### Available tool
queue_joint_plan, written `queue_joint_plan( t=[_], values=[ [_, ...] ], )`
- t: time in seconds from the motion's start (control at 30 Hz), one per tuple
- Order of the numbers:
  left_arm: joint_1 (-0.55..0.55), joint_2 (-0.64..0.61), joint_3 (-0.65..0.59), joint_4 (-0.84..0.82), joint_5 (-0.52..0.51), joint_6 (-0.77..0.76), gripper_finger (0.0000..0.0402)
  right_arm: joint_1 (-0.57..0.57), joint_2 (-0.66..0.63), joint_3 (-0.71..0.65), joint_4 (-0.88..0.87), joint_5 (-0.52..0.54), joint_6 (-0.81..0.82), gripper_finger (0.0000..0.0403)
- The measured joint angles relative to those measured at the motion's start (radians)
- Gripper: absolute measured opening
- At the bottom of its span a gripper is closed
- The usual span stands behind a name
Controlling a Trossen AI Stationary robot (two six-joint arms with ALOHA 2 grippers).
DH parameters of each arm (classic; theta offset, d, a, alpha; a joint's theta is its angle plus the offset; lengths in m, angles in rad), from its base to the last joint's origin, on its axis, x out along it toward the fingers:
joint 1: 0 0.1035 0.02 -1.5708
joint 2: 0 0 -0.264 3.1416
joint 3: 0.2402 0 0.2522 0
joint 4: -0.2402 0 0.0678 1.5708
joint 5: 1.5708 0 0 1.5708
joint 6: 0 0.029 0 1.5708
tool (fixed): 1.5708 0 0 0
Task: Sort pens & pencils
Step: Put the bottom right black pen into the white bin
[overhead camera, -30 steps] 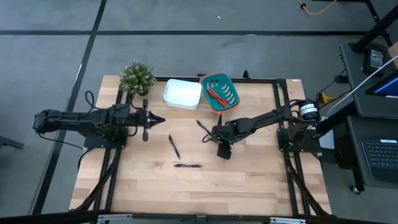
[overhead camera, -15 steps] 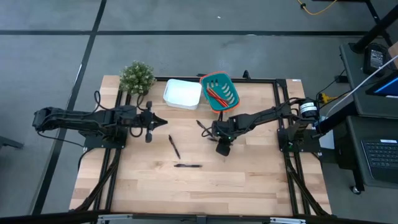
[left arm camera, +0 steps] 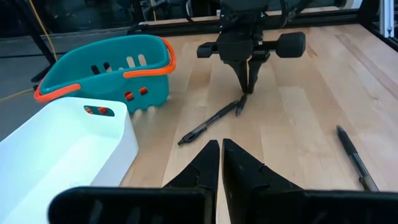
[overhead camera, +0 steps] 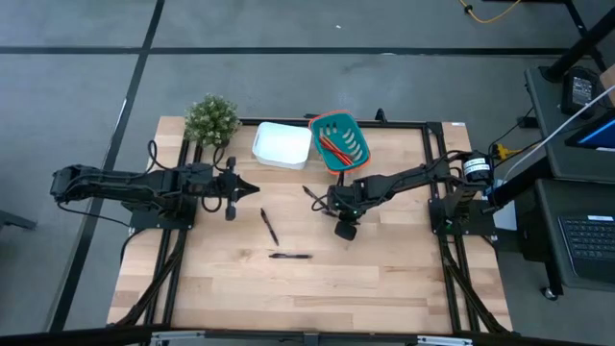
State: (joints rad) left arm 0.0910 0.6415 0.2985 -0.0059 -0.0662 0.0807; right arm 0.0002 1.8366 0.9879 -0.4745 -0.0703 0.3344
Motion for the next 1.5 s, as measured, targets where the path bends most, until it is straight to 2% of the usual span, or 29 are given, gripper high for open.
queue_joint_plan(
  t=[0.23,0.63,0.87,1.0,1.17,1.37,1.5],
  values=[
    [0.0,0.0,0.0,0.0,0.0,0.0,0.0014,-0.001,-0.009,-0.003,0.011,-0.008,-0.03,0.003],
    [0.0,0.0,0.0,0.028,0.0,0.03,0.0014,0.0,-0.142,-0.006,0.104,-0.008,-0.083,0.0029],
    [0.0,0.0,0.0,0.126,0.0,0.05,0.0014,0.004,-0.252,-0.005,0.15,0.105,-0.162,0.0027],
    [0.0,0.0,-0.059,0.295,-0.002,0.061,0.0014,0.004,-0.303,-0.003,0.208,0.158,-0.22,0.0027],
    [0.0,0.0,-0.168,0.502,-0.061,0.084,0.0014,-0.002,-0.328,-0.047,0.433,0.163,-0.341,0.0027],
    [0.0,-0.002,-0.178,0.517,-0.07,0.083,0.0014,-0.041,-0.326,-0.178,0.845,0.034,-0.43,0.0027],
    [0.0,-0.001,-0.178,0.517,-0.07,0.082,0.0014,-0.07,-0.326,-0.234,1.004,-0.03,-0.434,0.0027]
  ],
)
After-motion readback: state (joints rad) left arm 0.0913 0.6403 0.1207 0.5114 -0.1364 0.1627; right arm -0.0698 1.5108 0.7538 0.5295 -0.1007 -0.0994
